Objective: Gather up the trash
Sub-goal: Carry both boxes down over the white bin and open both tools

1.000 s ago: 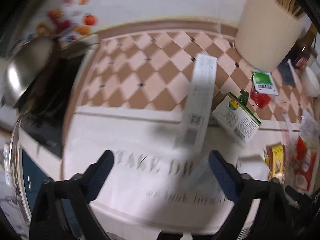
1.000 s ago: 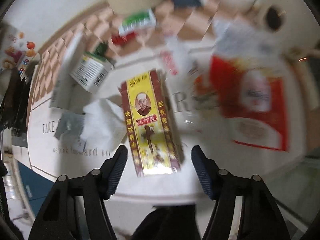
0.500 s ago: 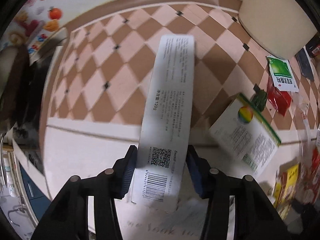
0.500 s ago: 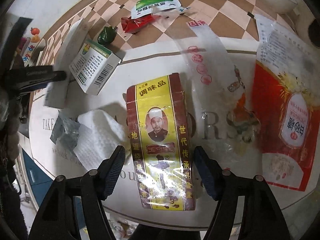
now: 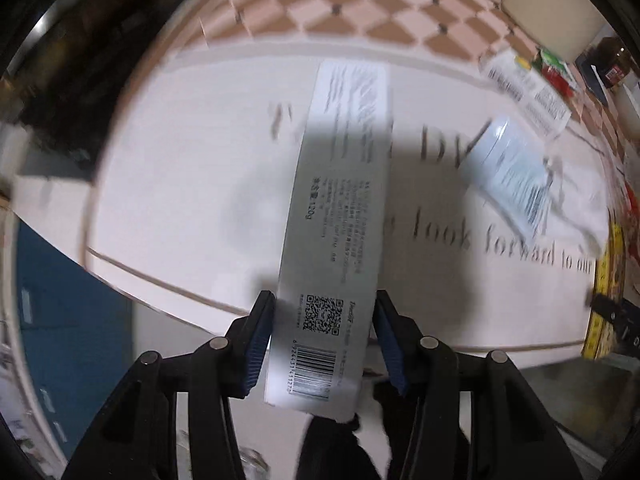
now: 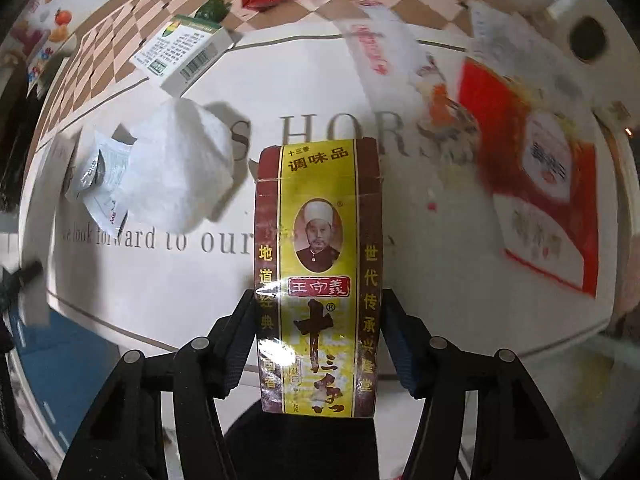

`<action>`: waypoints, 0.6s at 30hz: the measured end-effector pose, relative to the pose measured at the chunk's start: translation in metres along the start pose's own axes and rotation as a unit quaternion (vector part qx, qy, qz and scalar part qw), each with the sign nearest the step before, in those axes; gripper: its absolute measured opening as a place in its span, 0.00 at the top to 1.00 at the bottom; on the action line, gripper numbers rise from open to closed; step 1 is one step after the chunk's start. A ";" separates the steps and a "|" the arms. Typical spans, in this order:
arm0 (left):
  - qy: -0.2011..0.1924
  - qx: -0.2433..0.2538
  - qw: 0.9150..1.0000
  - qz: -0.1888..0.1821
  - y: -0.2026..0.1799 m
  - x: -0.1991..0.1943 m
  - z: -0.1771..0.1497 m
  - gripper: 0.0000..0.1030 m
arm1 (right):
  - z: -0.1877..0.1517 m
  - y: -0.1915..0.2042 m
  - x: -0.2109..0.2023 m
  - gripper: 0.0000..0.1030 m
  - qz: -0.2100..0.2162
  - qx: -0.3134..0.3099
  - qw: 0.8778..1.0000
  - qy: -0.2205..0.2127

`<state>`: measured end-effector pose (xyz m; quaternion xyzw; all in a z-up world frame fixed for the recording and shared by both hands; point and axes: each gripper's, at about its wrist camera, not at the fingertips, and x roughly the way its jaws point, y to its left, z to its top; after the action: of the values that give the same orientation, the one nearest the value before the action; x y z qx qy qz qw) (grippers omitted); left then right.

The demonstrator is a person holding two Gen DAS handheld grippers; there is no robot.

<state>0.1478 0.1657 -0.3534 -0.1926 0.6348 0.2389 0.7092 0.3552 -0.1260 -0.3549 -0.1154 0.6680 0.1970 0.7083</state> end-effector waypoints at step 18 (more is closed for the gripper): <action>-0.051 0.068 0.993 -0.076 0.044 -0.055 -0.134 0.59 | -0.134 0.060 -0.038 0.42 0.049 0.076 0.995 -0.042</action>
<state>0.0092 0.1194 -0.3133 -0.1791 0.5964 0.1500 0.7679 0.2076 -0.1339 -0.3225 -0.0198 0.6556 0.1845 0.7319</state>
